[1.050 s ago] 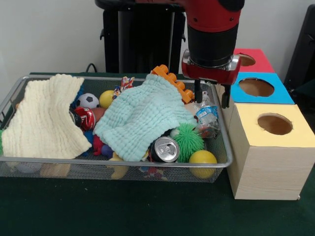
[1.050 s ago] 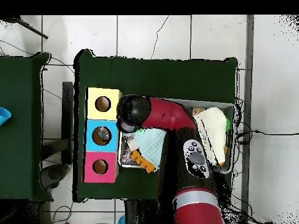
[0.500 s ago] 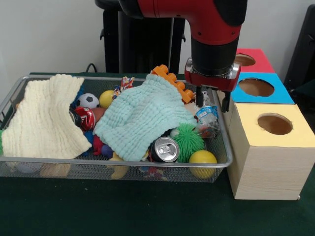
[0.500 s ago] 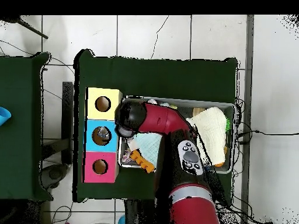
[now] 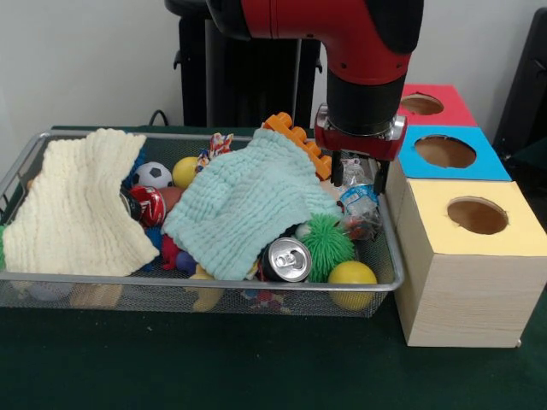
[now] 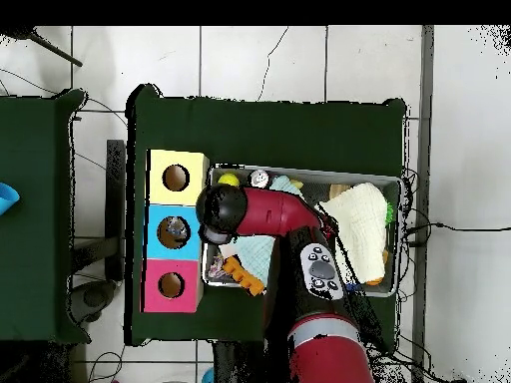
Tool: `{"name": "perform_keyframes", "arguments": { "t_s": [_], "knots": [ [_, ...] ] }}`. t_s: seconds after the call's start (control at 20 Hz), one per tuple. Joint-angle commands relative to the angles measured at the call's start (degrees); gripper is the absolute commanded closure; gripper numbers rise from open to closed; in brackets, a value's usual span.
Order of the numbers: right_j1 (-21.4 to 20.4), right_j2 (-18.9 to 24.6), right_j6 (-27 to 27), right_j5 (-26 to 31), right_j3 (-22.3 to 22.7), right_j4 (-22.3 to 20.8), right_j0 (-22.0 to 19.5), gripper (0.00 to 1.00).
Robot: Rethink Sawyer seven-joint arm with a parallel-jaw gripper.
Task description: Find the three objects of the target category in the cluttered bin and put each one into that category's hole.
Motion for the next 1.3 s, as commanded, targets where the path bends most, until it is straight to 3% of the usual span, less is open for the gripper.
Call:
{"name": "perform_keyframes", "arguments": {
  "t_s": [0.05, 0.85, 1.3],
  "knots": [
    [0.02, 4.27, -2.39, -3.24, 5.37, -3.64, -1.79, 0.0],
    [5.05, 3.7, 1.09, -9.28, 4.57, -5.98, -0.86, 0.0],
    [4.12, 5.09, 1.47, -12.72, 6.5, -4.97, -1.74, 0.0]
  ]
}}
